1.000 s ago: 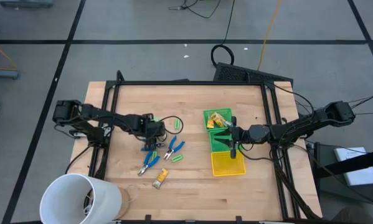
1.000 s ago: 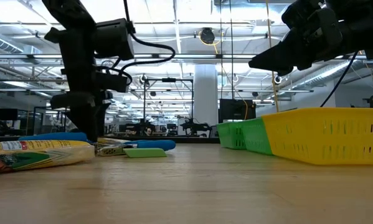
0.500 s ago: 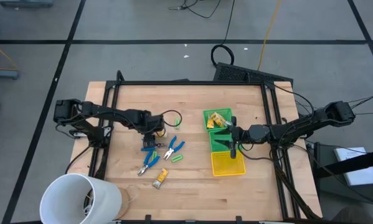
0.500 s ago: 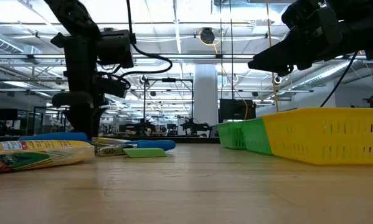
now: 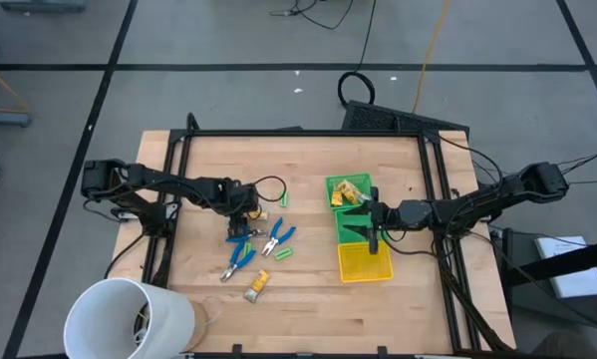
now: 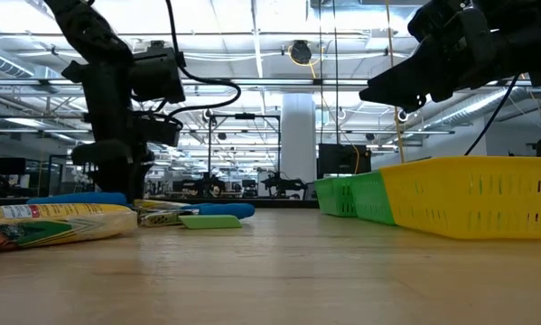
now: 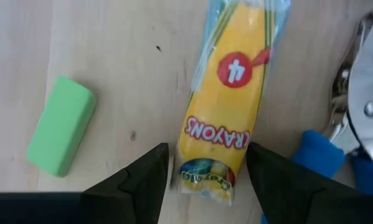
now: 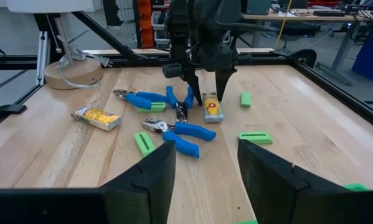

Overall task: Pick & Place School Supplies
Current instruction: Put the yellow crayon box into the top green bin

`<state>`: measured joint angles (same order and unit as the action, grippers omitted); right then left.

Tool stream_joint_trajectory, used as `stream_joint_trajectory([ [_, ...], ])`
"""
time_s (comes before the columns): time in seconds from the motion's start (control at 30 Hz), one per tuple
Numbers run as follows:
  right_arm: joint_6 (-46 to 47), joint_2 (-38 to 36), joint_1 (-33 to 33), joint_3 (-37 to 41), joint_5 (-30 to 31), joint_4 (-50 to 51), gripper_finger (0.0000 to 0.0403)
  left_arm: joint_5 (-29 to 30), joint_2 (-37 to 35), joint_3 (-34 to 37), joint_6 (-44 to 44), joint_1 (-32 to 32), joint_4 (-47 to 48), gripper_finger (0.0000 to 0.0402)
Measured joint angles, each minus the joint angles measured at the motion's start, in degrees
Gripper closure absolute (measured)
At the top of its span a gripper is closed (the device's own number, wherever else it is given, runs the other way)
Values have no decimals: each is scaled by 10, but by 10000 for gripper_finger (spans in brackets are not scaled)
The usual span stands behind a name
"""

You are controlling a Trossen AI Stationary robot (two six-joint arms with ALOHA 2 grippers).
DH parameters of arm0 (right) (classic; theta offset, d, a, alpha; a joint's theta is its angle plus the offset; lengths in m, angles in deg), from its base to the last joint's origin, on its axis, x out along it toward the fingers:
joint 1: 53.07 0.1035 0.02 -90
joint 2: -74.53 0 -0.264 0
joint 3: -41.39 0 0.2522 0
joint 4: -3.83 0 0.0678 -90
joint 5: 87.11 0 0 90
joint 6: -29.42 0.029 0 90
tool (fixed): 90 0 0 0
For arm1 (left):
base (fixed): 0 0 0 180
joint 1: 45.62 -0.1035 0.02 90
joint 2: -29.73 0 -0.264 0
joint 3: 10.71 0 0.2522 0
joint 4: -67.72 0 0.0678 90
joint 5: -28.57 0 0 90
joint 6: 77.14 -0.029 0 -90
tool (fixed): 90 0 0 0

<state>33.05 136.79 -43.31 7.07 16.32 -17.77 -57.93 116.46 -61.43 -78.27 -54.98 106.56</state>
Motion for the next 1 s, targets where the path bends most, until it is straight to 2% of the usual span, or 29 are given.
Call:
stream_joint_trajectory([
  [0.47, 0, 0, 0, 0, 0, 0, 243, -20, 2, 1, 6, 2, -28, 180],
  [0.57, 2, 0, 0, 0, 0, 0, 241, -21, 2, 2, 6, 2, -28, 197],
  [0.7, 2, 0, 0, 0, 0, 0, 244, -21, 2, 2, 7, 2, -32, 239],
  [0.8, 2, 0, 0, 0, 0, 0, 245, -16, 2, 2, 38, 2, -46, 267],
  [1.0, 2, 0, 0, 0, 0, 0, 241, -2, 3, 3, 24, 2, -80, 275],
])
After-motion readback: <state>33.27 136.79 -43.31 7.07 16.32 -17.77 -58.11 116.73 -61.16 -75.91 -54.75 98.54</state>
